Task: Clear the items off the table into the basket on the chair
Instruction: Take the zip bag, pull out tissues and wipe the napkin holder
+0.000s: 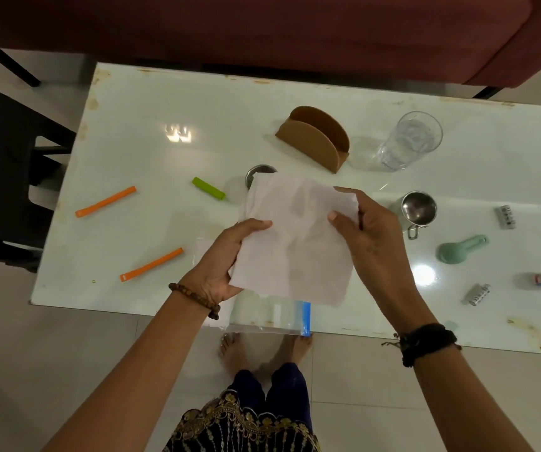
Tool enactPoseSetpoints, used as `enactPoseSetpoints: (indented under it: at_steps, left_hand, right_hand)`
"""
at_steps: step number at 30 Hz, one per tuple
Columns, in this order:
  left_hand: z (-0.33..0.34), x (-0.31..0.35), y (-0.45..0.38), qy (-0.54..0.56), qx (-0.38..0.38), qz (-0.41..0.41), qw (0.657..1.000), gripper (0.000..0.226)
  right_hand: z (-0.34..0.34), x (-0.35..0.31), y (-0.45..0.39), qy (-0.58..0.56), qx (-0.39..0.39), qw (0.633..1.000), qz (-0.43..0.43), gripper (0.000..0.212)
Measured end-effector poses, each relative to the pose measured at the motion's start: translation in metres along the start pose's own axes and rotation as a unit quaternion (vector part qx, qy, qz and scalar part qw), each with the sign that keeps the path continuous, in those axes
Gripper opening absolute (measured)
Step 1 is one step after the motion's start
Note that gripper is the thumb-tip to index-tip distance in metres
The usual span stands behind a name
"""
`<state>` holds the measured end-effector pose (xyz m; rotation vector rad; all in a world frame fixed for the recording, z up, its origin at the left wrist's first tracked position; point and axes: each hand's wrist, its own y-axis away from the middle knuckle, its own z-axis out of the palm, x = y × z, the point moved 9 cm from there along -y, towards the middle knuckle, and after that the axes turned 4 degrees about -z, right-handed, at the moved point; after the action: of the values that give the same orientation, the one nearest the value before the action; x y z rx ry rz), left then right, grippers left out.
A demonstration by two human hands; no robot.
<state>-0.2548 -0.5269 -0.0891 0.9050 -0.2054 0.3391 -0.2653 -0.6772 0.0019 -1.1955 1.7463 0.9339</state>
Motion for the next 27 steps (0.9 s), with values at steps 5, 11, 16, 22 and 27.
enactPoseSetpoints:
  at_steps: [5, 11, 16, 22, 27]
  left_hand:
    - [0.014, 0.005, -0.002, 0.045, -0.025, 0.026, 0.998, 0.043]
    - [0.04, 0.013, -0.009, 0.07, -0.116, 0.056, 0.989, 0.045]
    - [0.036, 0.011, -0.018, 0.085, -0.071, 0.046, 0.993, 0.044]
    - [0.024, 0.006, -0.017, 0.112, -0.016, 0.027, 0.993, 0.053]
    - [0.027, 0.007, -0.013, 0.114, -0.029, 0.041, 0.992, 0.066]
  right_hand:
    - [0.031, -0.027, 0.026, 0.104, -0.056, 0.989, -0.084, 0.039]
    - [0.081, -0.031, 0.046, 0.264, -0.122, 0.941, -0.176, 0.05]
    - [0.094, -0.014, 0.052, 0.228, -0.199, 0.943, -0.142, 0.054]
    - [0.087, -0.012, 0.051, 0.183, -0.239, 0.941, -0.154, 0.064]
    - [0.058, 0.001, 0.033, -0.029, -0.131, 0.99, -0.037, 0.044]
